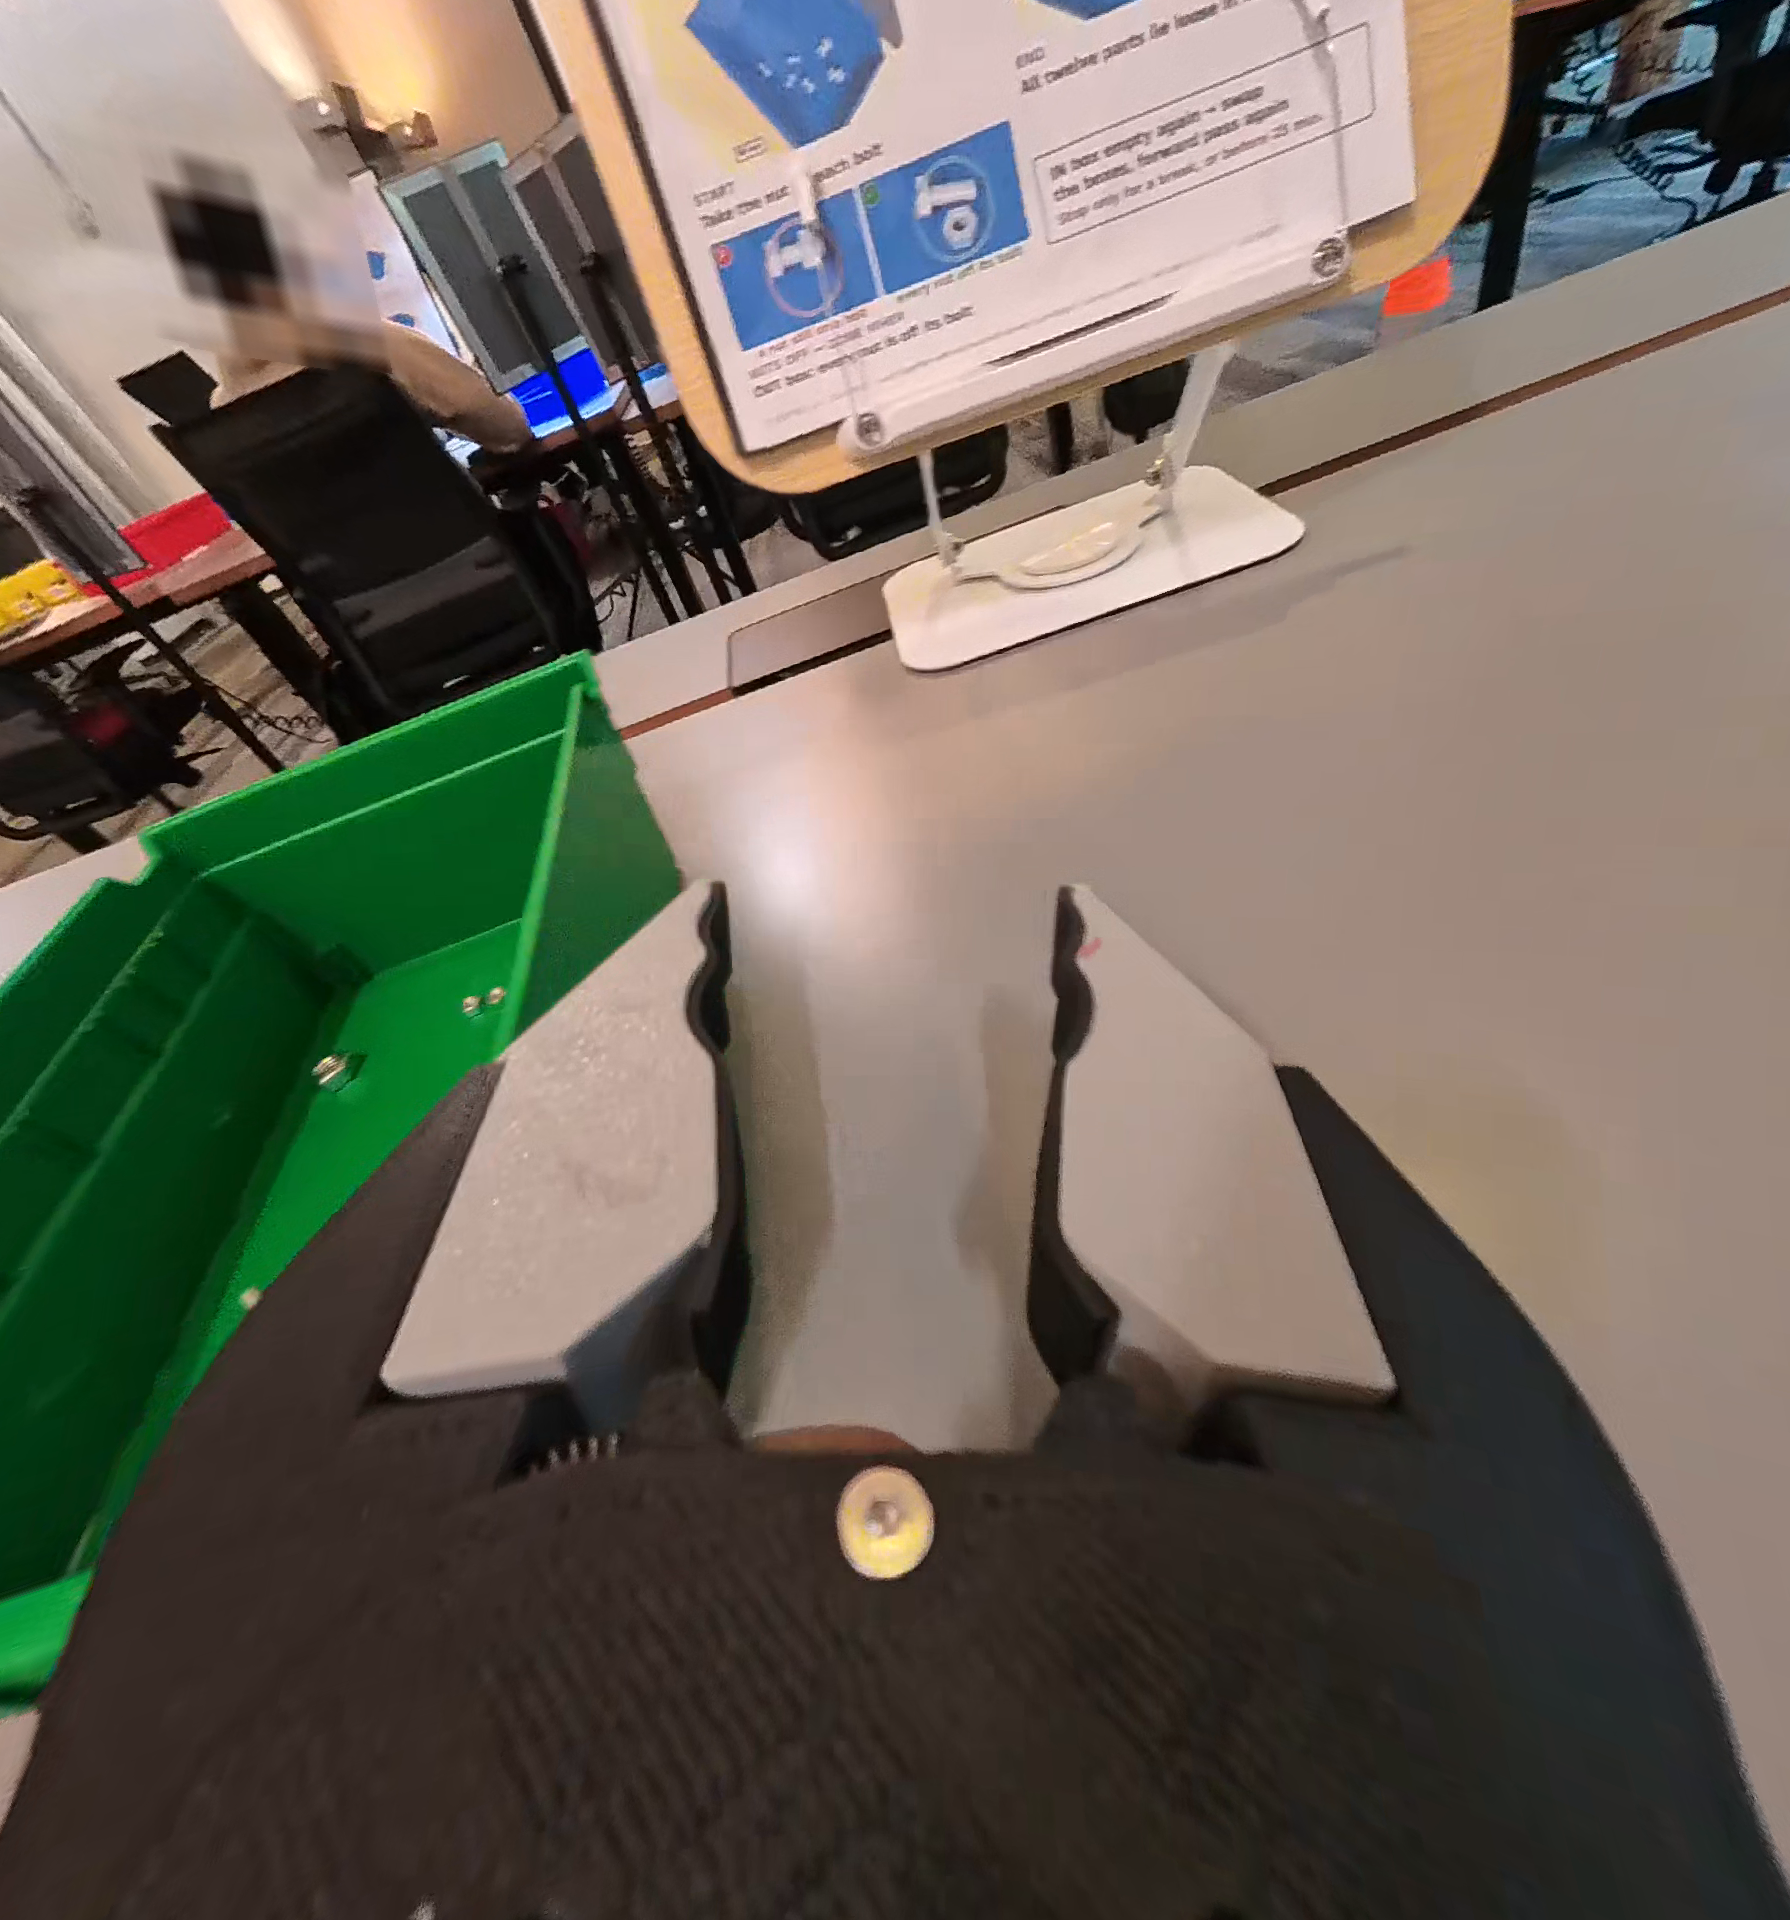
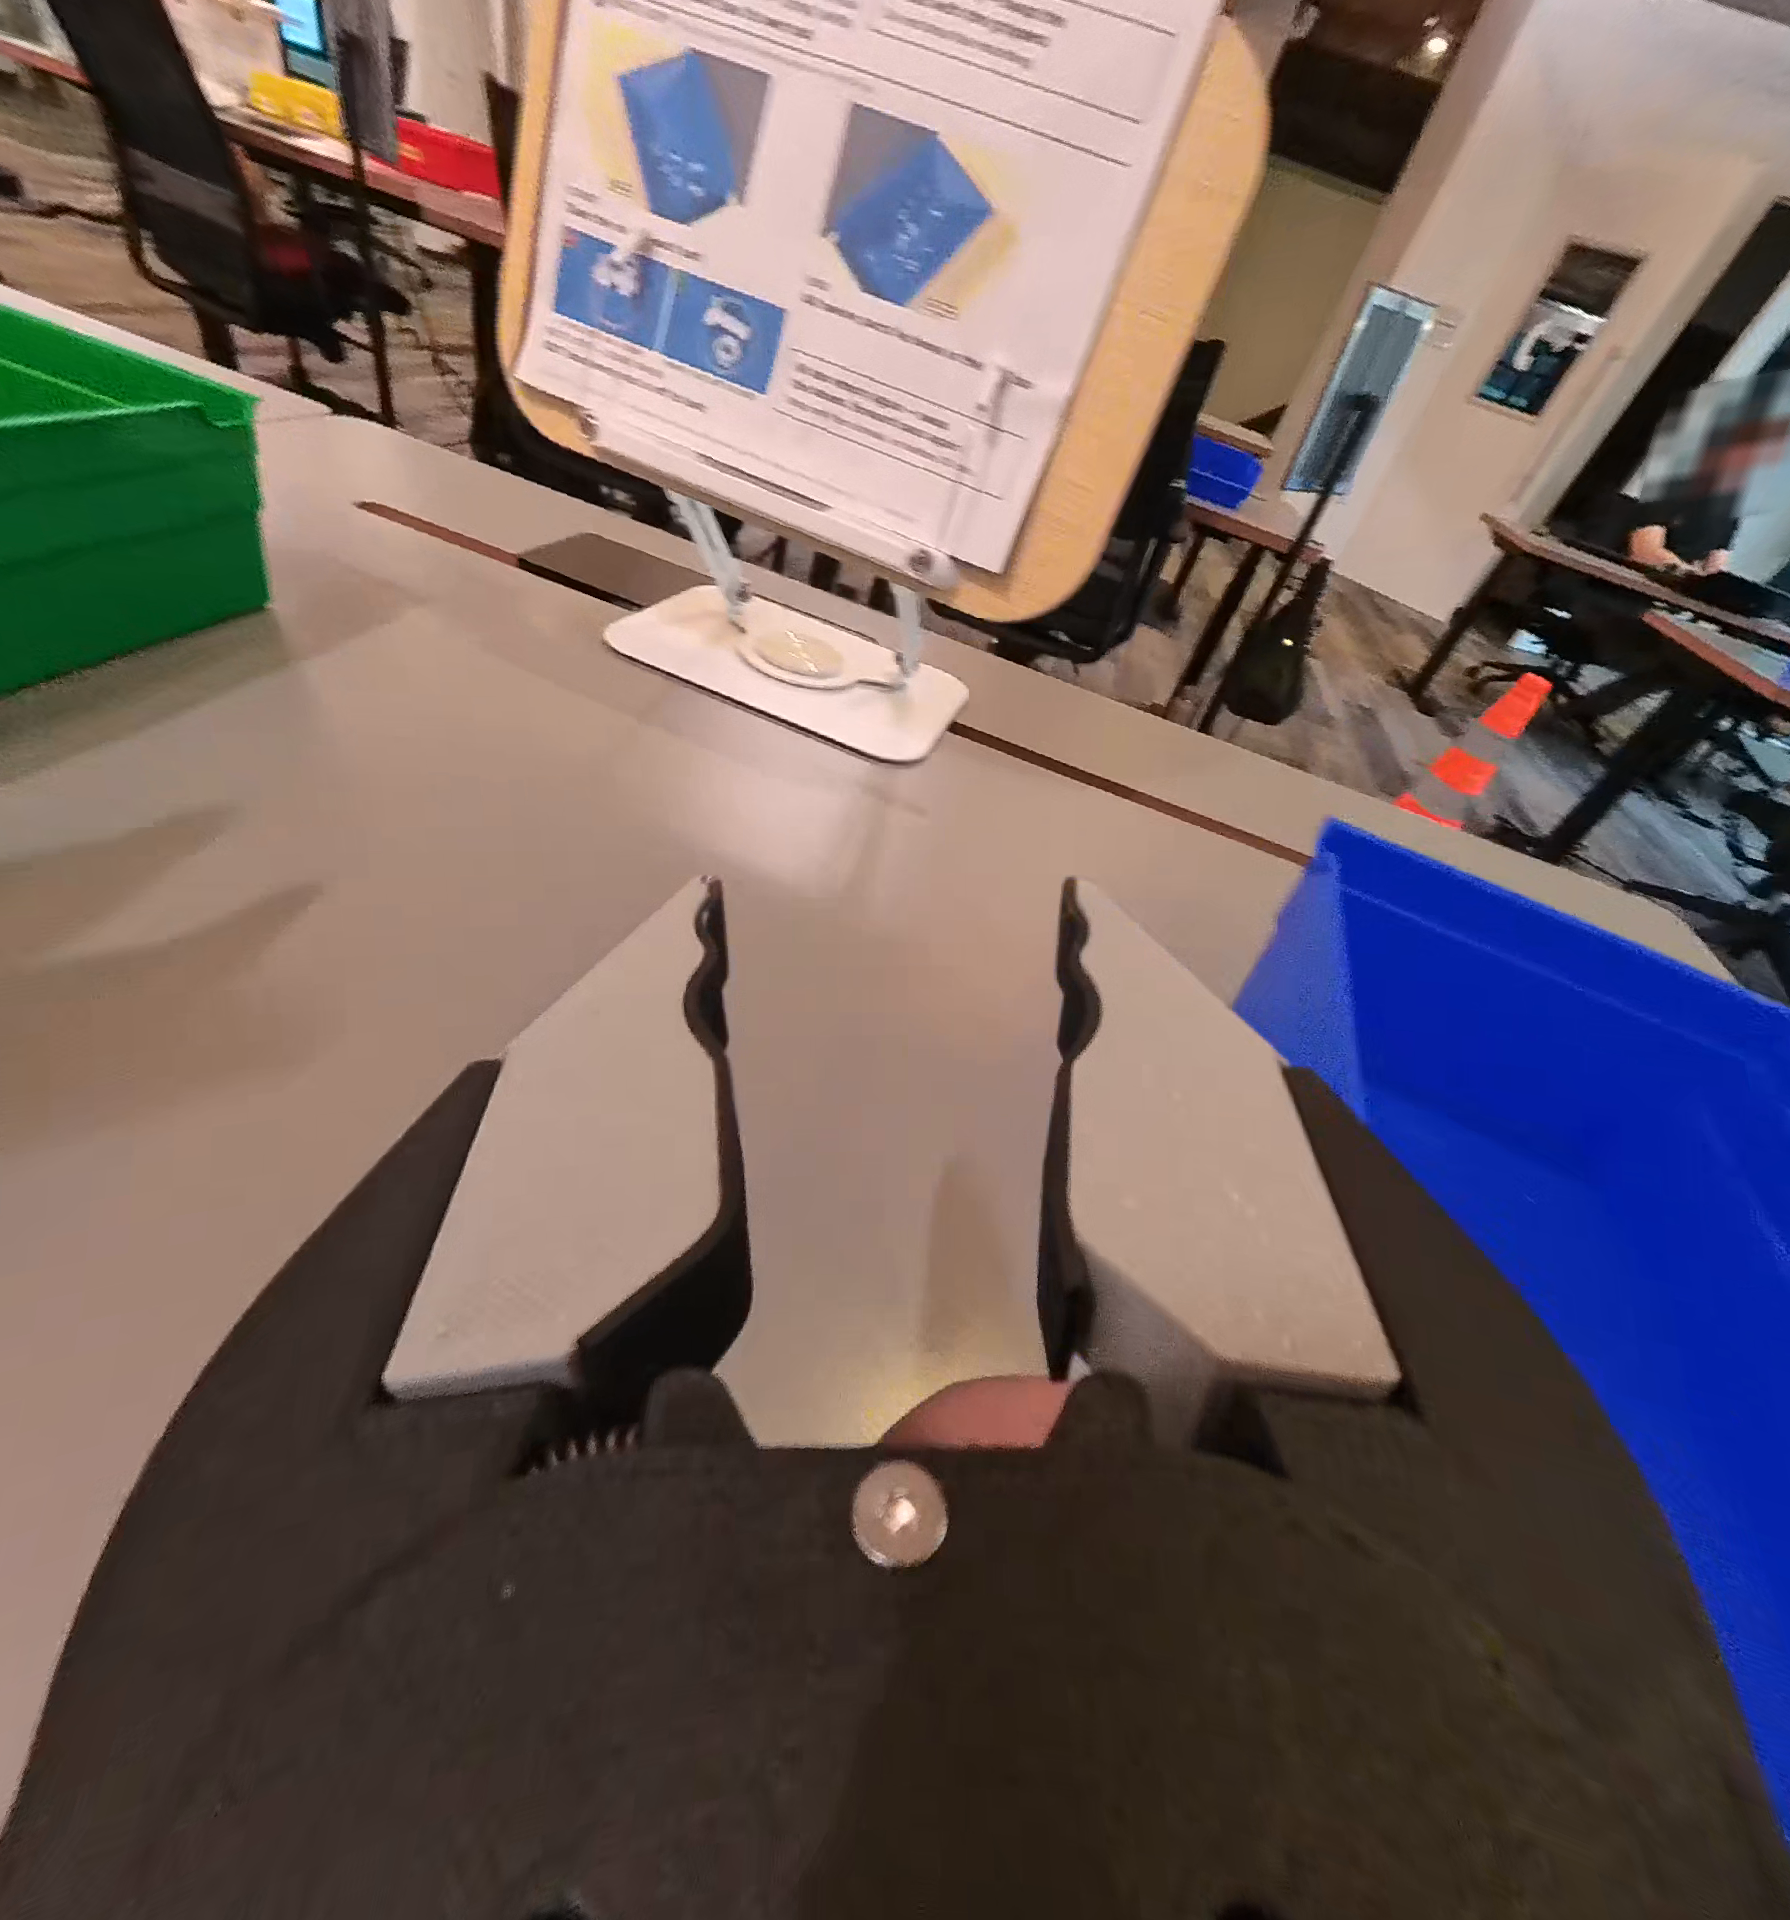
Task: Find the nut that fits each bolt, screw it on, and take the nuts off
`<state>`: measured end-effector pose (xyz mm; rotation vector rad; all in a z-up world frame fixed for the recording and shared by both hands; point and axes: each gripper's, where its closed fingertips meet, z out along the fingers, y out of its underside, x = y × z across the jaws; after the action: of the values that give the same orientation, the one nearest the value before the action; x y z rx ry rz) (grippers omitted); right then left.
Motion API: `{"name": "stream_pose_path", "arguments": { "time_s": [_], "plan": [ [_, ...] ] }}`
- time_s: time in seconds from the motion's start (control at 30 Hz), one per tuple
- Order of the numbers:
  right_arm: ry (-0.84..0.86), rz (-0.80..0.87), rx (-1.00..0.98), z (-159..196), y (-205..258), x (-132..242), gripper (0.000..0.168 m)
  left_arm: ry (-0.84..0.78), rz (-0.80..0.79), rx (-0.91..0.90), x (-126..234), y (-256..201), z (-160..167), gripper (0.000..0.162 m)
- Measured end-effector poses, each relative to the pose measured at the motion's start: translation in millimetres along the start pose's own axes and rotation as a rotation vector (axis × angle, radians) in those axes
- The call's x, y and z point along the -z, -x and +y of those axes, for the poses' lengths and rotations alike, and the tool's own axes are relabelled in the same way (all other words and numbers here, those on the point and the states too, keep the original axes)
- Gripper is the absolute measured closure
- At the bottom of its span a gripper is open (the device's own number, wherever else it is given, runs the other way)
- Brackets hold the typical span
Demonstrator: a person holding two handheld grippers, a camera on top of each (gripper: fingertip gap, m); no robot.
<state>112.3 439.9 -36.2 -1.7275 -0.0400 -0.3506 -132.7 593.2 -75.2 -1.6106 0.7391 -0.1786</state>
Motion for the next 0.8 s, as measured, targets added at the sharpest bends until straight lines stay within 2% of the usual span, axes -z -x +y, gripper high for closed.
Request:
{"name": "stream_pose_path", "arguments": {
  "time_s": [0.23,0.4,0.5,0.6,0.67,0.8],
  "plan": [
    [0.027,-0.098,0.038,-7,42,-48,0.106,0.027,0.027,-0.001,-32,-20,4,0.101],
    [0.076,-0.123,0.093,4,60,-85,0.105,0.059,0.050,0.018,-58,-27,10,0.102],
    [0.099,-0.127,0.134,13,66,-109,0.104,0.016,0.083,0.040,-73,-31,0,0.102],
    [0.103,-0.125,0.151,23,70,-131,0.104,-0.051,0.171,0.152,-88,-36,-9,0.102],
    [0.100,-0.145,0.130,31,75,-139,0.104,-0.046,0.174,0.197,-100,-32,-10,0.100],
    [0.061,-0.150,0.159,34,79,-140,0.104,-0.053,0.126,0.112,-124,-27,-13,0.104]
  ]
}}
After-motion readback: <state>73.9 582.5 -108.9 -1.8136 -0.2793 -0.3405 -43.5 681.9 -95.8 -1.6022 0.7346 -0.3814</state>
